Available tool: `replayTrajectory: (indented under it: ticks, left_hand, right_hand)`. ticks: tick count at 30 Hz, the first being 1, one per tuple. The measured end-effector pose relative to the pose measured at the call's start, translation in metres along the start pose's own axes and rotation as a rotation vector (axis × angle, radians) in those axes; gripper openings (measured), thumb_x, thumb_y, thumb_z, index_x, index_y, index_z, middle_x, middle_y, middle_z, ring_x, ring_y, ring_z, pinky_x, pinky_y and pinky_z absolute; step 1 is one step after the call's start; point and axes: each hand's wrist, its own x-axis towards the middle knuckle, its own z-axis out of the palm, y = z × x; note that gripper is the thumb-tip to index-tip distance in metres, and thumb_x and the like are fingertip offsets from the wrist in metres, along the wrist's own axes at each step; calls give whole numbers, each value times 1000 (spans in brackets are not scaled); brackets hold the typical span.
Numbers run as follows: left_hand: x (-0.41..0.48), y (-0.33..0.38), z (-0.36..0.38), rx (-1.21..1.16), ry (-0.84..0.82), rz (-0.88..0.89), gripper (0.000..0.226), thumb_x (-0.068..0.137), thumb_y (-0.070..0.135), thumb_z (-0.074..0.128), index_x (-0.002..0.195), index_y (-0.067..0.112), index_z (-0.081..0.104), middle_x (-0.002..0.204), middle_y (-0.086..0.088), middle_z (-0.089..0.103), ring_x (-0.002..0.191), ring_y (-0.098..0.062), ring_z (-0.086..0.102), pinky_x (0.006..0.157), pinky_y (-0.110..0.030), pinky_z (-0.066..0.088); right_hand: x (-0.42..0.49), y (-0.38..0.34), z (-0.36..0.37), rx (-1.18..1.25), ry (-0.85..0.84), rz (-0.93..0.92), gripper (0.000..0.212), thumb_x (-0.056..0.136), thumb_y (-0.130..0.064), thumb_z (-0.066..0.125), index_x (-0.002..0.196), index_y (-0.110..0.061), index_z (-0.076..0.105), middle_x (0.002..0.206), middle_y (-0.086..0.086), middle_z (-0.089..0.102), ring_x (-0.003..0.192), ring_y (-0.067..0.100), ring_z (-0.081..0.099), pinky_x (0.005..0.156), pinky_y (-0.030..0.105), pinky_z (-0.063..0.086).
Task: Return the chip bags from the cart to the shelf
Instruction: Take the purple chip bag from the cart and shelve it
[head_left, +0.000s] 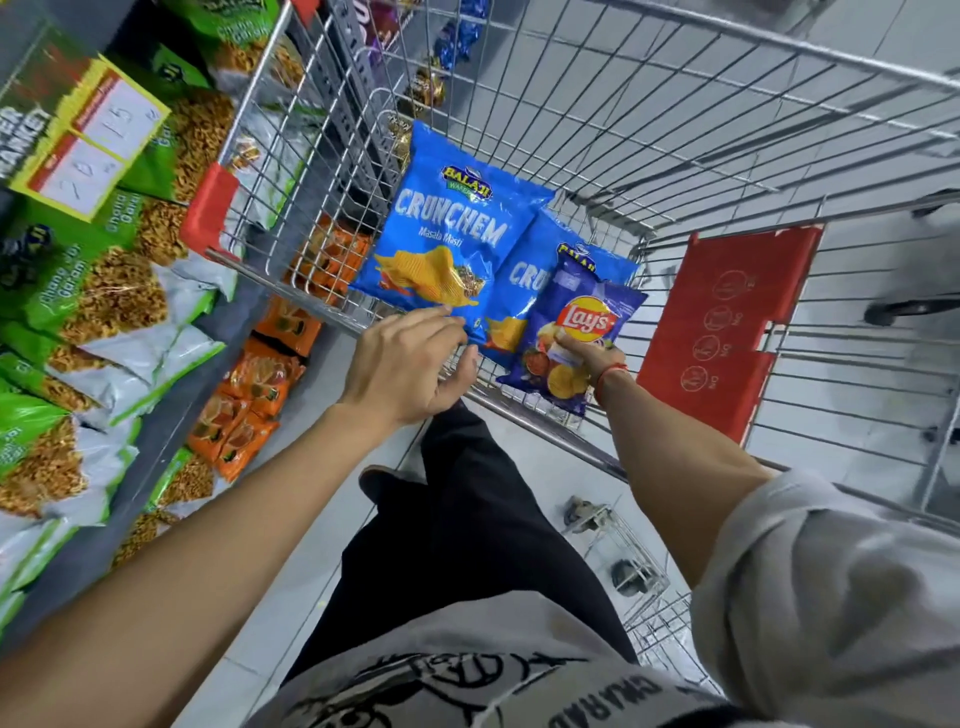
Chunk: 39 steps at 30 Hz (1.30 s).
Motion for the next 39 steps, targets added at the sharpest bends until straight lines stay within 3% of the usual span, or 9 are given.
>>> replayTrajectory:
  ticks: [4, 13, 17, 20, 24, 28, 31, 35, 39]
  left_hand:
    - [1, 2, -4, 10, -13, -20, 40, 87, 30, 42, 76, 5, 72, 83, -8, 76, 87, -24, 71, 64, -37, 58]
    - [-2, -1, -1, -100, -154, -101, 52, 92, 38, 34, 67, 2, 62, 79, -17, 71, 86, -31, 67, 75, -48, 54]
    - [6, -7, -25, -145, -130, -89, 57, 92, 43, 33, 70, 1, 65, 80, -17, 70, 87, -31, 66, 81, -42, 50]
    - [20, -22, -75, -52, -16, -113, 72, 95, 54, 21, 84, 2, 70, 94, -17, 72, 98, -31, 65, 87, -43, 52]
    - [34, -28, -173, 45, 144, -160, 57, 91, 50, 31, 95, 6, 67, 98, -15, 71, 97, -32, 63, 84, -43, 51]
    - [25, -12, -290, 161, 344, -131, 48, 88, 39, 41, 103, 0, 65, 101, -21, 70, 96, -36, 64, 87, -37, 39]
    - [-3, 9, -370, 339, 530, -168, 48, 87, 45, 39, 111, 11, 64, 111, -12, 69, 105, -29, 61, 89, -38, 46]
    - [-59, 28, -454, 496, 760, -222, 38, 87, 38, 46, 109, 12, 64, 109, -7, 69, 105, -24, 59, 89, -32, 40]
    - [-122, 35, -506, 637, 924, -377, 37, 86, 37, 46, 107, 13, 64, 108, -5, 68, 105, -23, 57, 87, -32, 41]
  right_hand:
    - [-19, -14, 9, 0, 32, -54, 88, 67, -24, 83, 136, 3, 36, 122, 5, 54, 109, 19, 56, 90, 32, 46]
    - [-66, -60, 25, 59, -9, -250, 103, 61, -35, 86, 140, 1, 30, 126, 13, 57, 105, 28, 60, 74, 38, 52]
    - [-102, -96, 38, 69, -42, -414, 80, 68, -32, 82, 130, 0, 43, 116, 10, 57, 99, 22, 54, 81, 33, 46]
    - [-155, -137, 47, 67, -72, -573, 96, 46, -51, 88, 121, 0, 55, 118, 11, 64, 101, 21, 65, 86, 35, 54]
    - [-234, -192, 60, 127, -179, -832, 24, 68, -19, 82, 86, -18, 67, 92, 3, 68, 64, -2, 63, 66, 25, 55]
    - [-339, -233, 83, 222, -300, -1071, 24, 70, -12, 81, 83, -19, 62, 84, -6, 66, 64, -3, 61, 63, 17, 55]
    - [-416, -249, 103, 275, -435, -1229, 25, 61, -22, 84, 77, -21, 64, 79, -14, 70, 74, 6, 66, 78, 27, 57]
    - [-513, -254, 137, 362, -726, -1367, 13, 74, -11, 76, 75, -19, 65, 56, -22, 69, 57, -7, 64, 64, 15, 55]
    - [-594, -243, 173, 361, -1009, -1432, 17, 70, -14, 79, 84, -14, 69, 70, -11, 76, 70, 6, 71, 69, 27, 58]
